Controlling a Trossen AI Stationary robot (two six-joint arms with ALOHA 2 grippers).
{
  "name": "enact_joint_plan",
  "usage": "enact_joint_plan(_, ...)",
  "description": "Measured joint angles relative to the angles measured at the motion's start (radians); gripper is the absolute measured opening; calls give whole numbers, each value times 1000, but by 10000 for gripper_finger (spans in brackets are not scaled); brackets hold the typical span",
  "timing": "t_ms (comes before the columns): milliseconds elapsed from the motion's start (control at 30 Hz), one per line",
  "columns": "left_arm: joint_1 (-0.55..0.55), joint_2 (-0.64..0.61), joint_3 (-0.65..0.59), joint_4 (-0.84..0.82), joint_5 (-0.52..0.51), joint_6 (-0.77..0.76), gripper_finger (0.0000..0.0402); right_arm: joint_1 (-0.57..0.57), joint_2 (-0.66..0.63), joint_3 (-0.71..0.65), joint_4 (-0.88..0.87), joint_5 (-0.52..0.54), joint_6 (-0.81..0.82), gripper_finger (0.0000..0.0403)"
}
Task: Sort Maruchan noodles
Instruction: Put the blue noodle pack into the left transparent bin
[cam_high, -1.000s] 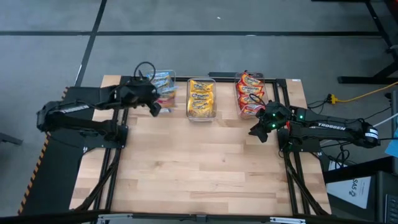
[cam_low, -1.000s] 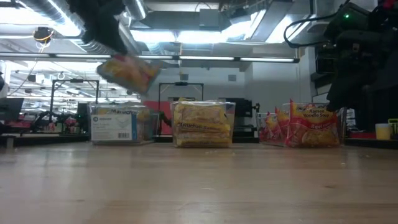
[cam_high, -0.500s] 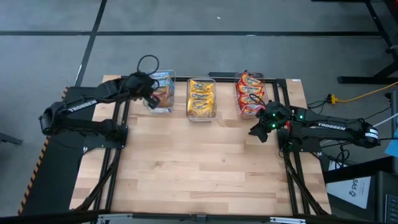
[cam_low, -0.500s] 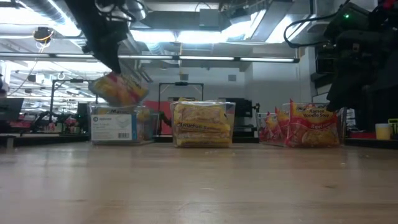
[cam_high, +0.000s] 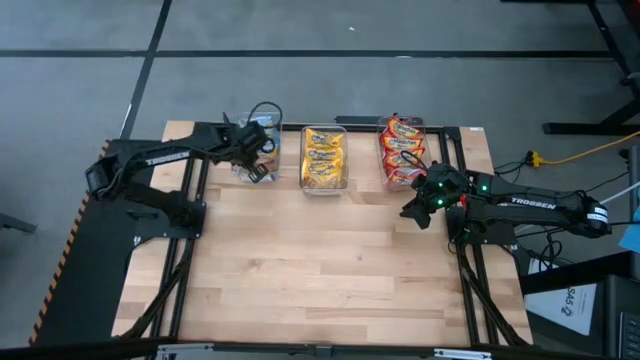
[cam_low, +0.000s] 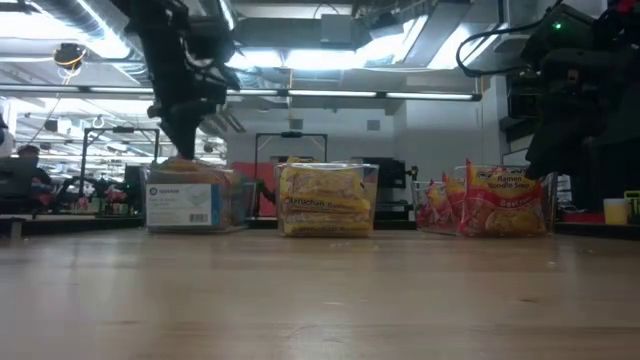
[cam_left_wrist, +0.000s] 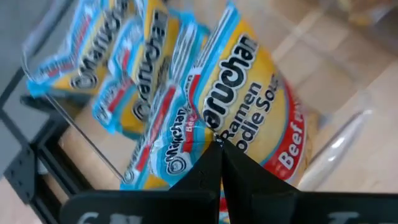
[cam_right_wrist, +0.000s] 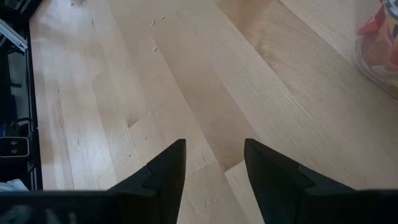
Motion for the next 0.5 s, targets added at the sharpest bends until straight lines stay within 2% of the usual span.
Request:
enact_joint_plan(267,0,59,1,-78,-57,-17,0,0,0,0,0,0,0,167)
enact_joint_plan(433,0,75,1,-88,56,-22,0,0,0,0,-1,0,0,167)
enact_joint_plan(500,-3,78,1,-87,71,-31,1,0,0,0,-1,-1,0,167)
